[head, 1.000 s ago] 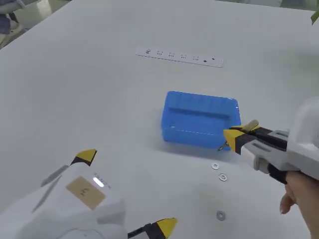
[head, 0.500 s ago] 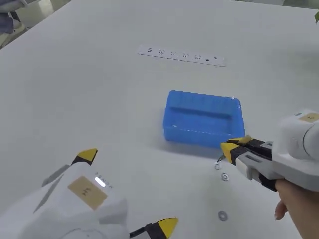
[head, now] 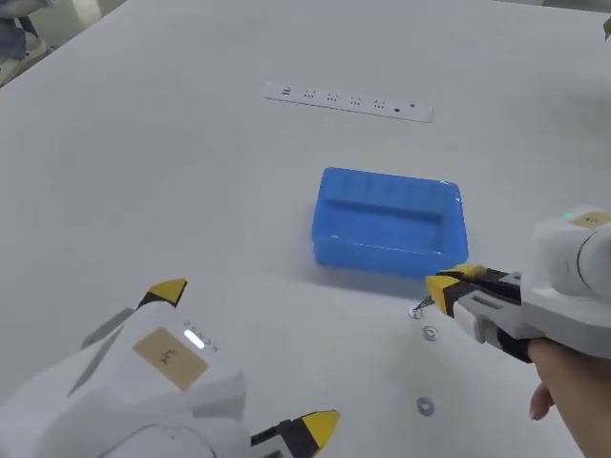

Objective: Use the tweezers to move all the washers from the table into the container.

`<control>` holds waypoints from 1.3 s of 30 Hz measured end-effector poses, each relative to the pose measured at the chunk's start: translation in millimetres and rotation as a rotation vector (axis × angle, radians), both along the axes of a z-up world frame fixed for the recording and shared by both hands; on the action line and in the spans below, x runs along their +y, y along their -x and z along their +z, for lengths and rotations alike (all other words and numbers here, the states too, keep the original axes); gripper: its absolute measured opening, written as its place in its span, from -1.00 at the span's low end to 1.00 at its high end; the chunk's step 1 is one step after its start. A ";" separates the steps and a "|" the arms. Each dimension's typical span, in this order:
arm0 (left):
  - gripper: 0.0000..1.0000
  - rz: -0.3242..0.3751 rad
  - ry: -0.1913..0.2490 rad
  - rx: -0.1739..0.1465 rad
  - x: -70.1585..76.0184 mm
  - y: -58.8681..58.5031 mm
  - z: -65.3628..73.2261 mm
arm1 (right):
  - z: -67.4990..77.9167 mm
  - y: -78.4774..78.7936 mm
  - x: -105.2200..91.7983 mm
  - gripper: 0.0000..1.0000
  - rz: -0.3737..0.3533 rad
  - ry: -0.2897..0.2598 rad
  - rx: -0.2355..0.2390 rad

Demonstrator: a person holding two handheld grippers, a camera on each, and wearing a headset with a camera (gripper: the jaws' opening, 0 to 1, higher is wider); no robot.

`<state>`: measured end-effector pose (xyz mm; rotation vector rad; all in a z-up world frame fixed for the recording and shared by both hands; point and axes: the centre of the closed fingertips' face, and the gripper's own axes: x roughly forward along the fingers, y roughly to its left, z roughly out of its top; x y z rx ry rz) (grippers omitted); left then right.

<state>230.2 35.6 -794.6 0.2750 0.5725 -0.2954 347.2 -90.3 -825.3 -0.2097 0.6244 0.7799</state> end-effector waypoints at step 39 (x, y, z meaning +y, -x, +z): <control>0.98 0.007 0.012 -0.005 0.5 -0.1 1.9 | 61.1 -16.1 29.3 -0.97 0.008 -0.078 -0.068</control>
